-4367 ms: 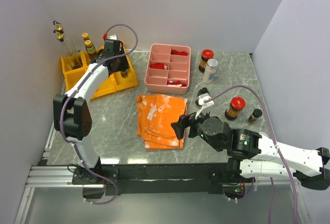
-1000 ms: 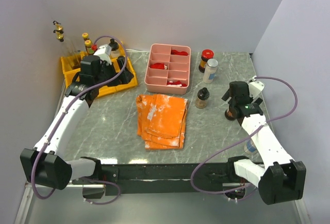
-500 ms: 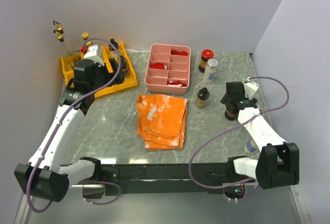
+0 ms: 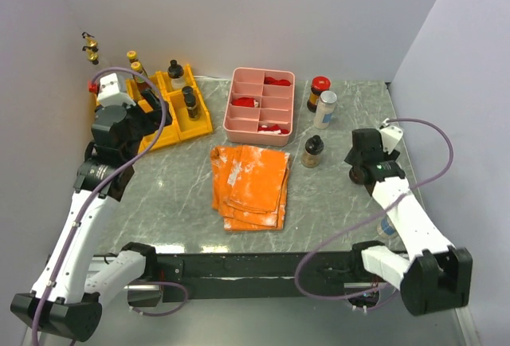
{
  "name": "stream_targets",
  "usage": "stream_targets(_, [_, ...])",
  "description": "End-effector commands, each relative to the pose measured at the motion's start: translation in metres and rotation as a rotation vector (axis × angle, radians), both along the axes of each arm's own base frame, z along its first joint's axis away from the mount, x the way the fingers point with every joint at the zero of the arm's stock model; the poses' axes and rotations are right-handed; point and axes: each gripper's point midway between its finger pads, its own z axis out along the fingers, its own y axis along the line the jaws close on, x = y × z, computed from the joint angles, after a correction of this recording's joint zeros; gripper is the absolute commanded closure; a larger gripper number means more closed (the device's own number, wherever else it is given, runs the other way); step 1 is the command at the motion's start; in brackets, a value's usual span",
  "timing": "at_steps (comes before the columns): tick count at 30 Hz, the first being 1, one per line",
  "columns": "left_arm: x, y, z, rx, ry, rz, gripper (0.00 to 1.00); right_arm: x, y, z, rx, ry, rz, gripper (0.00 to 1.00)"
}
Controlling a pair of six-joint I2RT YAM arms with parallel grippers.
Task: Organize the condiment bottles
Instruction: Pick up the bottle from the center of the board, then place the bottle at the center of the board.
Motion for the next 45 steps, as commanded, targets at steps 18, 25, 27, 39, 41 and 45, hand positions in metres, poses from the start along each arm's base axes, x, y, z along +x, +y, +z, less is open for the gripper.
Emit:
stream_targets(18, [-0.053,0.083,0.047,-0.136,-0.250,0.456,0.04,-0.005,0.334,0.170,0.157,-0.391,0.880,0.68])
stream_targets(25, [-0.064,0.087,0.051,-0.141,-0.303,0.455,0.04,-0.021,0.456,0.148,0.223,-0.394,1.123,0.67])
stream_targets(27, [-0.061,0.084,0.050,-0.131,-0.293,0.439,0.04,-0.025,0.483,0.135,0.213,-0.377,1.169,0.66])
stream_targets(39, [-0.048,0.071,0.042,-0.084,-0.254,0.366,0.04,-0.036,0.551,0.072,0.225,-0.349,1.287,0.58])
stream_targets(41, [-0.046,0.066,0.042,-0.081,-0.252,0.340,0.03,-0.038,0.555,0.060,0.209,-0.328,1.299,0.52])
stream_targets(45, [-0.040,0.059,0.035,-0.082,-0.214,0.307,0.04,-0.032,0.553,0.047,0.167,-0.315,1.282,0.38])
